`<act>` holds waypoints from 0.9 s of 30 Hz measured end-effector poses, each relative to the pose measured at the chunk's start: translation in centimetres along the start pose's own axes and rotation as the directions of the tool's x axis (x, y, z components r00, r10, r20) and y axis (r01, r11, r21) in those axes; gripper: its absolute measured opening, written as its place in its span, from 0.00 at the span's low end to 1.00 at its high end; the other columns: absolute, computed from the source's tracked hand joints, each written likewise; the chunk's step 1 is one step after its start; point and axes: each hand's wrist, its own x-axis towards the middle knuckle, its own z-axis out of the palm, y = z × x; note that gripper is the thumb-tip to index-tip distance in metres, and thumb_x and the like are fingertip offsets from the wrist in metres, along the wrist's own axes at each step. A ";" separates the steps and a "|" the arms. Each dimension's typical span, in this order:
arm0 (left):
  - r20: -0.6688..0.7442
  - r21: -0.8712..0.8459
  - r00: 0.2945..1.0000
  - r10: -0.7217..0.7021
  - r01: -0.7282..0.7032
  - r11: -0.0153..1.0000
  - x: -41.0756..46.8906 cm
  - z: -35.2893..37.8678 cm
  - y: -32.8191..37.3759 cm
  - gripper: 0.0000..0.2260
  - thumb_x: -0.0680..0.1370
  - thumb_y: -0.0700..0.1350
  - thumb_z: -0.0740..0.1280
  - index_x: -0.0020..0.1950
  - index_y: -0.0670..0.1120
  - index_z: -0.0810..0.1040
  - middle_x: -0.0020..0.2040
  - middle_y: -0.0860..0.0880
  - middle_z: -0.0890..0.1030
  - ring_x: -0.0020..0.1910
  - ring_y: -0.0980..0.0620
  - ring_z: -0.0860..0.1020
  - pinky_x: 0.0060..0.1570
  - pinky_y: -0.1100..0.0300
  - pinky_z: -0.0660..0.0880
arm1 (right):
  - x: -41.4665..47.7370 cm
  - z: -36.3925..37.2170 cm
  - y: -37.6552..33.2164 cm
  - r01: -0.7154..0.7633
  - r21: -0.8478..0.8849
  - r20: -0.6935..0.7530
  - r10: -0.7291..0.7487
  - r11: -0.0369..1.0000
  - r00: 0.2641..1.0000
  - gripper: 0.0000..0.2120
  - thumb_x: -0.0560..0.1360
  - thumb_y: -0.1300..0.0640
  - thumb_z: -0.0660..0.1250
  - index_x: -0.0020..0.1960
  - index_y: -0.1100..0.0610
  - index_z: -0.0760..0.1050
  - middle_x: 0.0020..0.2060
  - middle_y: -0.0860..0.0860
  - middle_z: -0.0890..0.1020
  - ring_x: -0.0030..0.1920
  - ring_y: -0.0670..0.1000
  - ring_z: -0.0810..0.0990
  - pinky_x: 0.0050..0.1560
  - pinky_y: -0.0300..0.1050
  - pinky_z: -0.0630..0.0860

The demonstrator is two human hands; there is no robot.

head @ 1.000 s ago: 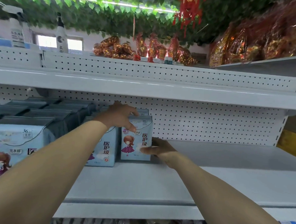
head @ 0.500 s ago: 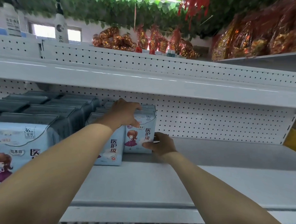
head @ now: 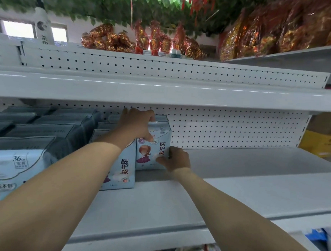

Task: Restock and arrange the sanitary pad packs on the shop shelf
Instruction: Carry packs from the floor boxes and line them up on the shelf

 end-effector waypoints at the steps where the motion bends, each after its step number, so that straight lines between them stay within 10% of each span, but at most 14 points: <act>1: -0.010 -0.006 1.000 0.004 -0.004 1.000 0.0 0.0 0.1 0.31 0.67 0.57 0.79 0.65 0.53 0.72 0.57 0.49 0.81 0.60 0.44 0.76 0.71 0.48 0.61 | -0.1 -0.1 -0.2 -0.014 -0.005 -0.004 0.014 1.000 1.000 0.16 0.73 0.46 0.73 0.55 0.55 0.81 0.52 0.54 0.85 0.51 0.55 0.81 0.43 0.40 0.68; 11: 0.084 0.024 0.990 -0.113 0.111 0.994 -1.1 -0.8 1.3 0.37 0.70 0.59 0.77 0.74 0.52 0.67 0.72 0.44 0.73 0.76 0.41 0.62 0.76 0.37 0.44 | -1.3 -2.7 -0.4 0.021 0.023 -0.041 -0.020 1.000 0.999 0.26 0.75 0.46 0.74 0.70 0.52 0.75 0.62 0.51 0.82 0.61 0.52 0.81 0.62 0.44 0.76; 27: -0.133 -0.343 0.987 -0.091 0.040 0.938 -11.9 -0.5 29.1 0.33 0.74 0.43 0.76 0.76 0.49 0.66 0.68 0.42 0.67 0.70 0.42 0.63 0.62 0.50 0.71 | -14.6 -30.2 14.1 0.148 -0.375 -0.106 -0.201 0.915 0.974 0.33 0.76 0.50 0.74 0.77 0.50 0.65 0.66 0.57 0.76 0.66 0.57 0.73 0.55 0.48 0.74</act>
